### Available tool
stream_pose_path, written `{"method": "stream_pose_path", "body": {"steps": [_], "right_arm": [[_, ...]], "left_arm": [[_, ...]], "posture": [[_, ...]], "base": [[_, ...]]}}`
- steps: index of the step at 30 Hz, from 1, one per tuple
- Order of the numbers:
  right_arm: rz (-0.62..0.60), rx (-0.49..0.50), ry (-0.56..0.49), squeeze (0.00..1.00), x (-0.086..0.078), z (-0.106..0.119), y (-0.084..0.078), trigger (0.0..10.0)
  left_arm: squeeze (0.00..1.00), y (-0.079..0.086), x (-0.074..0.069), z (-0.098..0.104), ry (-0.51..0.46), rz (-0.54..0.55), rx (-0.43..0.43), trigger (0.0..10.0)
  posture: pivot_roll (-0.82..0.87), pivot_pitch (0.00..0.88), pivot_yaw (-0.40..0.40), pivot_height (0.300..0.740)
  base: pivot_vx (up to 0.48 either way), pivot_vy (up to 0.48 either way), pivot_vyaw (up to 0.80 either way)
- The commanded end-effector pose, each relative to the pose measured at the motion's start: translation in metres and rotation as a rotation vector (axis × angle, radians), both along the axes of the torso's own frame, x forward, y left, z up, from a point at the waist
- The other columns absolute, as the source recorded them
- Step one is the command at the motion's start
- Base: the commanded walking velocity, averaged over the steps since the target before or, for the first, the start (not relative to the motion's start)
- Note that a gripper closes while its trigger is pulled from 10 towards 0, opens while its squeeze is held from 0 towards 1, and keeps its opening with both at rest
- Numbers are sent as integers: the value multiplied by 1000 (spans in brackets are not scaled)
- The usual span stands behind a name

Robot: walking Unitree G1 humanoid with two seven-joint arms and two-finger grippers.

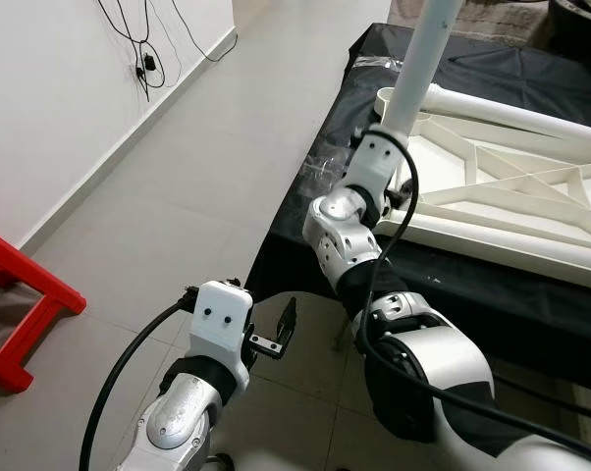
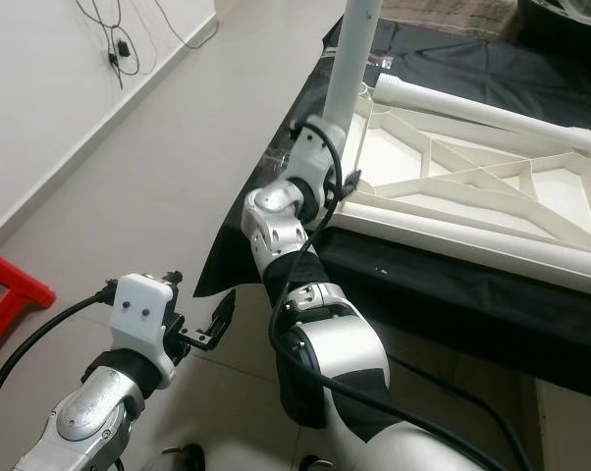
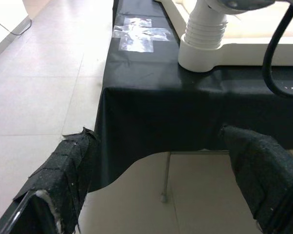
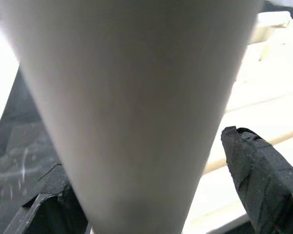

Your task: Building children table

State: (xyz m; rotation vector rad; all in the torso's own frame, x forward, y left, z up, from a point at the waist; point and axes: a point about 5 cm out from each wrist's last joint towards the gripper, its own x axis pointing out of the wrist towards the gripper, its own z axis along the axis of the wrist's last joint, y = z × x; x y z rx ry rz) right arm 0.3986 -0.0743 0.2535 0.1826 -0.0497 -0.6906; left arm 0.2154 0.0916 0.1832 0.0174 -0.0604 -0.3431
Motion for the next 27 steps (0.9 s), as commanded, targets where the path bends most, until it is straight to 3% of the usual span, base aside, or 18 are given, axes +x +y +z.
{"method": "stream_pose_path", "body": {"steps": [1,8,9,10,11,20,21,27], "right_arm": [[0,12,-5,0,0,2,1,10000],[29,16,-13,0,0,4,4,10000],[59,18,-6,576,0,2,6,10000],[59,18,-6,576,0,2,6,10000],[65,19,-4,1000,0,1,7,10000],[84,29,5,1000,0,-3,8,10000],[100,39,14,0,-2,-8,10,10000],[140,47,24,0,-8,-19,13,10000]], "left_arm": [[0,0,-2,-6,19,0,18,10000],[0,0,-2,-7,22,-1,19,10000],[0,0,-2,-8,23,-2,21,10000],[0,0,-2,-8,23,-2,21,10000],[0,0,-2,-8,23,-2,22,10000],[0,0,-1,-8,24,-2,24,10000],[0,1,-1,-9,25,-1,27,10000],[0,2,-1,-11,26,-2,36,10000]], "posture": [[177,204,-25,740],[176,203,-25,740],[176,203,-25,740],[176,203,-25,740],[176,203,-25,740],[176,202,-22,740],[176,203,-21,740],[175,201,-19,740]], "base": [[0,0,0],[0,0,0],[0,0,0],[0,0,0],[0,0,0],[0,0,0],[0,0,0],[0,0,0]]}}
